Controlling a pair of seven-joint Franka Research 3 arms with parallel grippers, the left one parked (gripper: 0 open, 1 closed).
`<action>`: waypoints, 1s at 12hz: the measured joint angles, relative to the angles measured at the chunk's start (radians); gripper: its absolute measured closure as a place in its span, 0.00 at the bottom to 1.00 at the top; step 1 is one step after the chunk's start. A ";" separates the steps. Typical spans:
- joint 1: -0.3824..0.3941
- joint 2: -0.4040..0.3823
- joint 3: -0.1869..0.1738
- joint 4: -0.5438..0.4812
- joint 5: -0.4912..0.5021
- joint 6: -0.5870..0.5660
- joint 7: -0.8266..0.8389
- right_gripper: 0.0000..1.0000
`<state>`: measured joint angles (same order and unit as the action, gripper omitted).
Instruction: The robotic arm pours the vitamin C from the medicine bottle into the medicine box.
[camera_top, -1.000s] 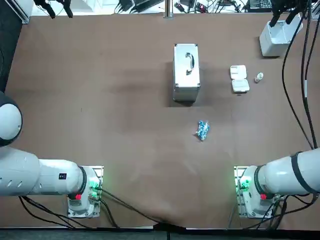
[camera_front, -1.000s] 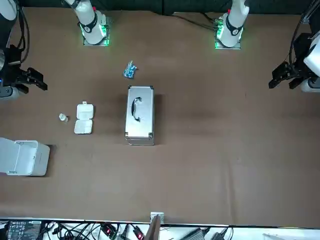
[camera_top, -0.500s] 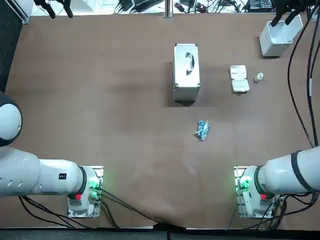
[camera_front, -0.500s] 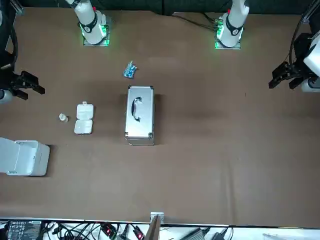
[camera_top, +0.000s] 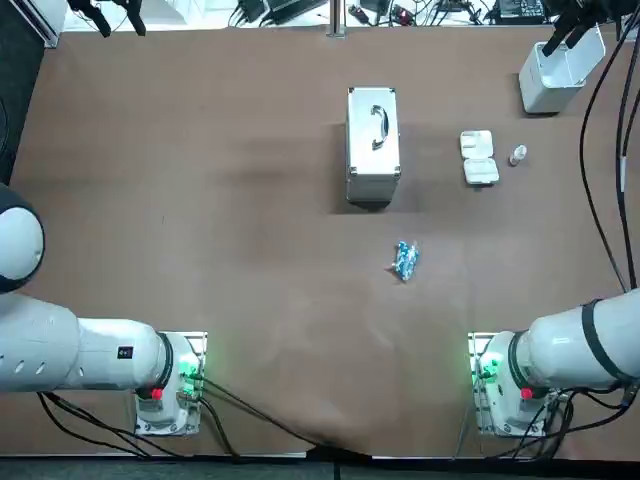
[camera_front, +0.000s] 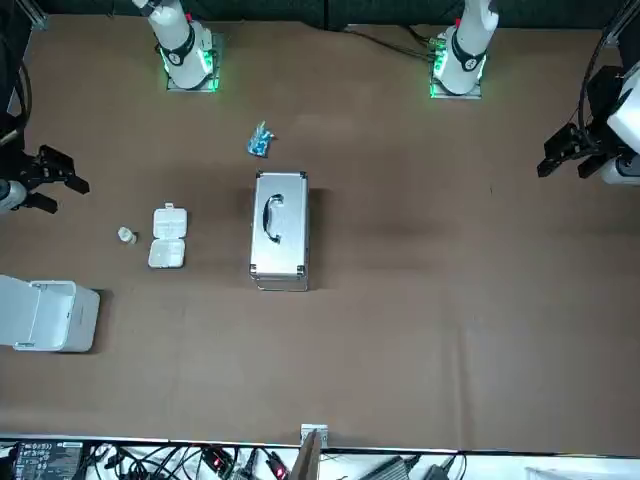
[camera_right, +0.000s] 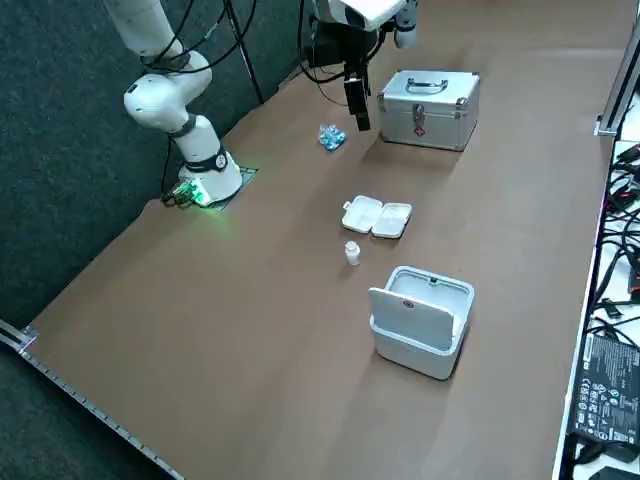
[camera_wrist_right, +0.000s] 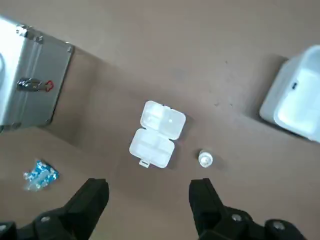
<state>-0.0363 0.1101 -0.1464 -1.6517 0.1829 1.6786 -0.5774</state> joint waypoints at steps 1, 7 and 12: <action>-0.008 0.002 0.000 -0.004 0.017 0.002 -0.045 0.00; -0.133 0.002 -0.002 -0.160 0.166 0.126 -0.529 0.00; -0.216 0.002 -0.003 -0.291 0.330 0.207 -0.848 0.00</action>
<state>-0.2521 0.1123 -0.1492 -1.9425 0.5127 1.8855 -1.4257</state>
